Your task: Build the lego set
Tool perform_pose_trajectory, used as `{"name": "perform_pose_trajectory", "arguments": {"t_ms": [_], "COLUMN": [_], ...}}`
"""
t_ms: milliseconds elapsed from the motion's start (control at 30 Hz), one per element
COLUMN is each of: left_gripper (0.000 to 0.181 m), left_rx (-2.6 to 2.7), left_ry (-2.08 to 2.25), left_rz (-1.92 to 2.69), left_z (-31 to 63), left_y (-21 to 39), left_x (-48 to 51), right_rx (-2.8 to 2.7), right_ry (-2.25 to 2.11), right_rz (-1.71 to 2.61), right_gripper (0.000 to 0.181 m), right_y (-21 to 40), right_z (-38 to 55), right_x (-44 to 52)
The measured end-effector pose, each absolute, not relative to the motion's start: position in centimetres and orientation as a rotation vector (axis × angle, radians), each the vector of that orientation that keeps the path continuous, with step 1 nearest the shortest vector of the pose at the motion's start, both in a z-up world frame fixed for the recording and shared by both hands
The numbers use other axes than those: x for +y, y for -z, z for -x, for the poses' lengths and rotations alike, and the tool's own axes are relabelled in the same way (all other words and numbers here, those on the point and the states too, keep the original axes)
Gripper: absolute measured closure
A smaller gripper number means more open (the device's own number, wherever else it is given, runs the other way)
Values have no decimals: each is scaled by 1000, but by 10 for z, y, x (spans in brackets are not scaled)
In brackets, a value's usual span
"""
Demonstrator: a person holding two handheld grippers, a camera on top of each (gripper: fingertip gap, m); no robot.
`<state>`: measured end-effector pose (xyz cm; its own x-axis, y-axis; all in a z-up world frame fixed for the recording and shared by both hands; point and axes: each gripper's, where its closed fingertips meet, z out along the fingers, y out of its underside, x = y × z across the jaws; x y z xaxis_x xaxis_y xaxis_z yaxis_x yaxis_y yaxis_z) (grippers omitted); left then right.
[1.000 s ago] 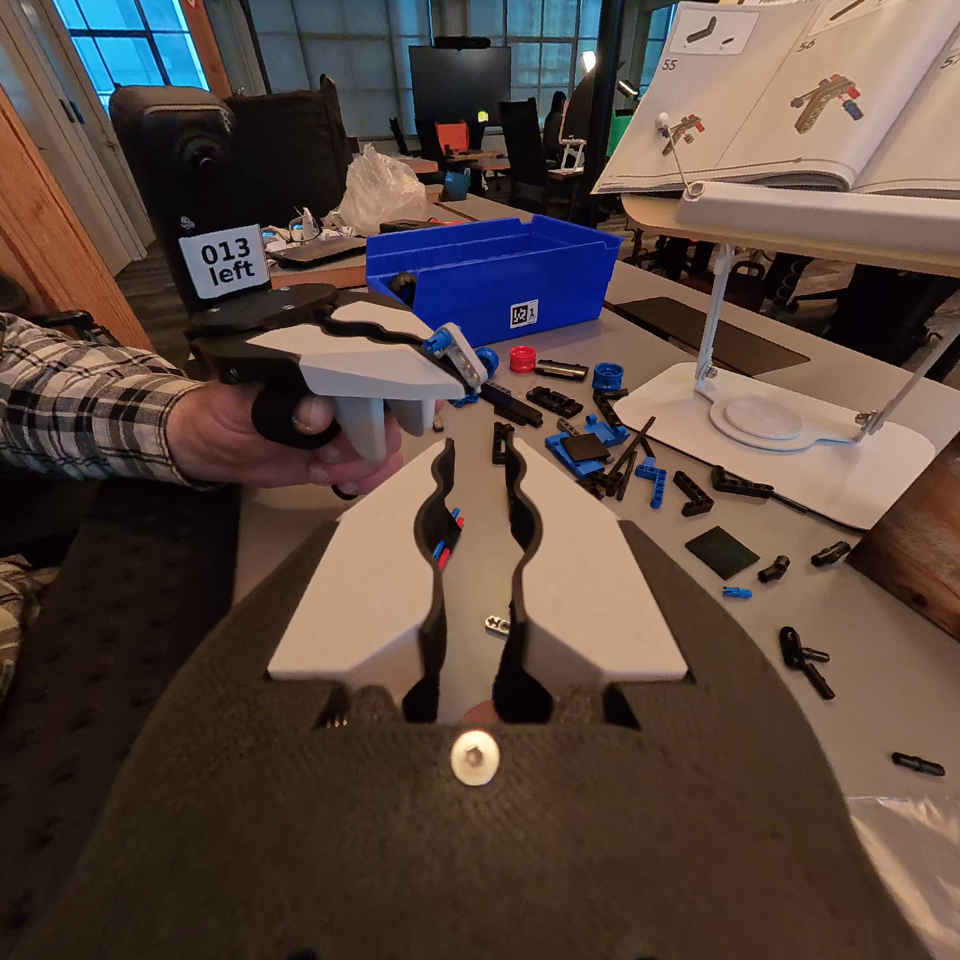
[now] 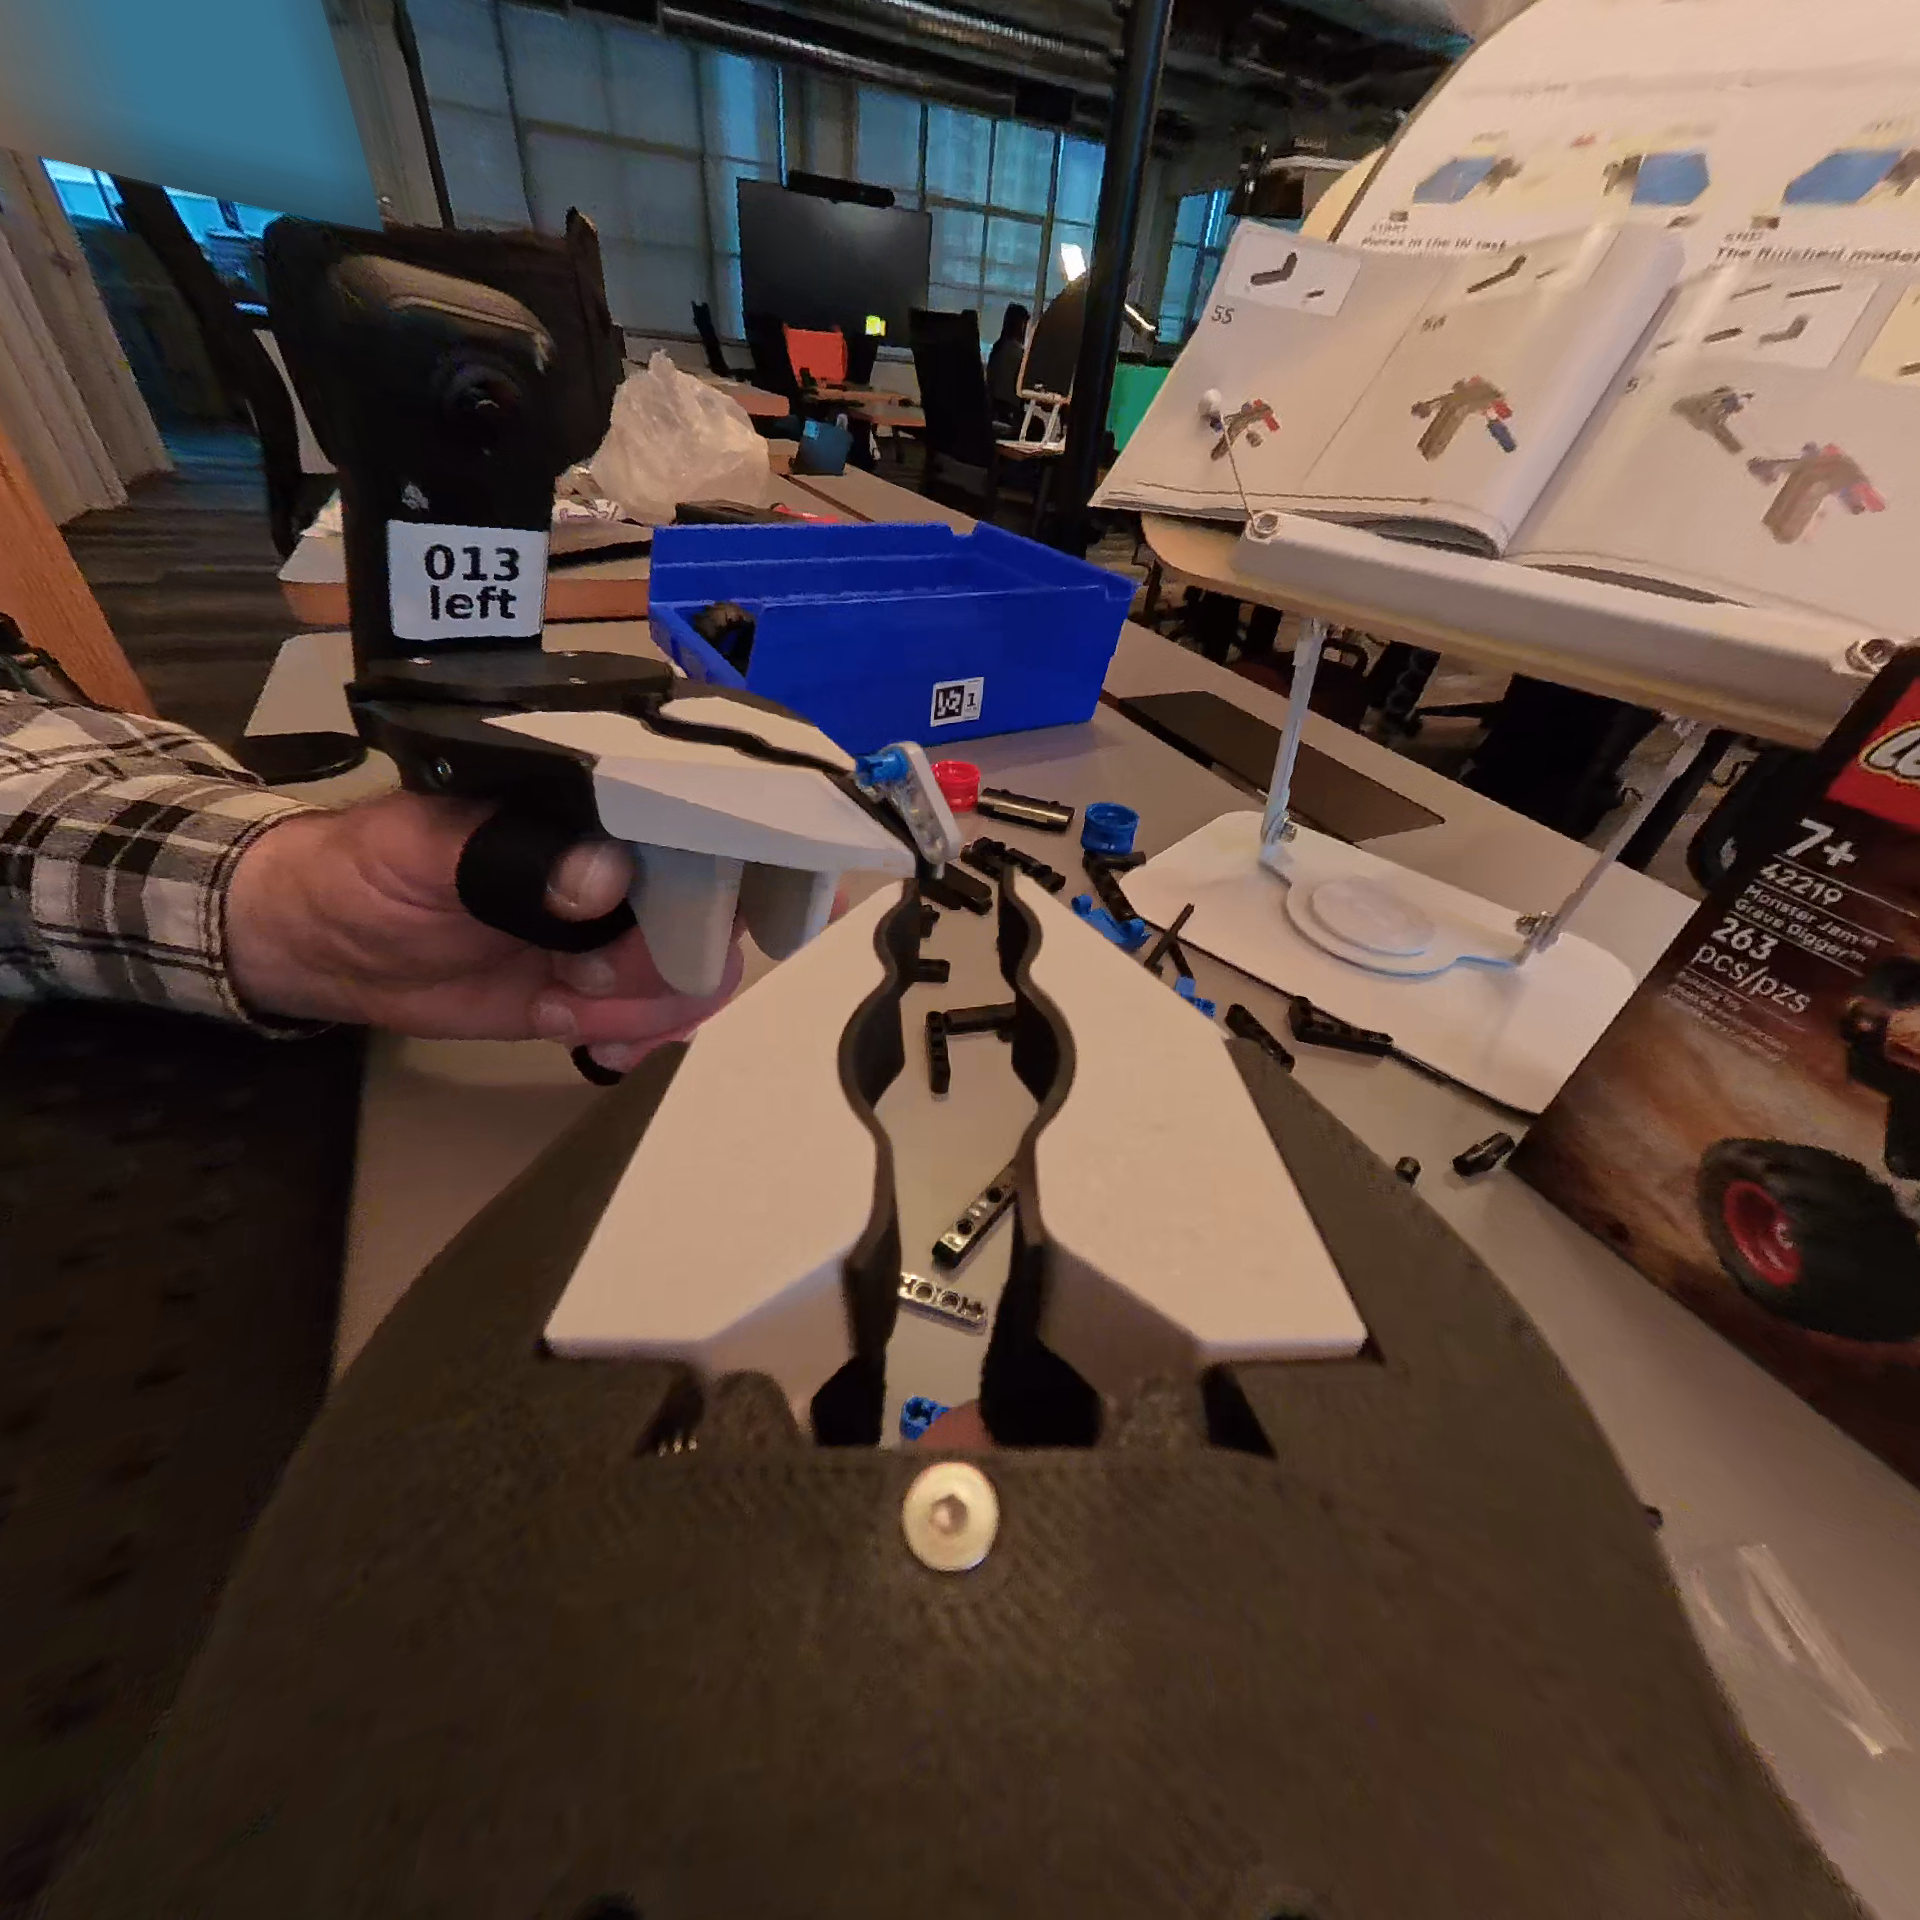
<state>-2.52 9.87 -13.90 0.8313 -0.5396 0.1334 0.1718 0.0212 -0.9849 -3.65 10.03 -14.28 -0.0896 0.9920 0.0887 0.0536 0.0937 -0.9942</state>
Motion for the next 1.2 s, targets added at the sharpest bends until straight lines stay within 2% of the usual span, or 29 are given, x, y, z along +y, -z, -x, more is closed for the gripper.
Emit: {"name": "perform_pose_trajectory", "arguments": {"t_ms": [333, 667, 767, 1200], "left_gripper": [181, 181, 181, 181], "left_rx": [339, 394, 425, 400], "left_ry": [594, 665, 672, 677], "left_rz": [1459, 1466, 1469, 1471], "left_z": [24, 13, 8, 11], "left_y": [138, 141, 143, 143], "left_x": [96, 92, 90, 92], "right_rx": [-1400, -1380, -1406, -1370], "right_ry": [-1306, -1458, -1483, -1464], "right_rz": [1094, 1094, 1088, 1119], "right_gripper": [167, 170, 181, 181], "right_y": [139, 130, 131, 131], "right_z": [32, 26, 25, 25], "right_x": [85, 81, 78, 86]}}
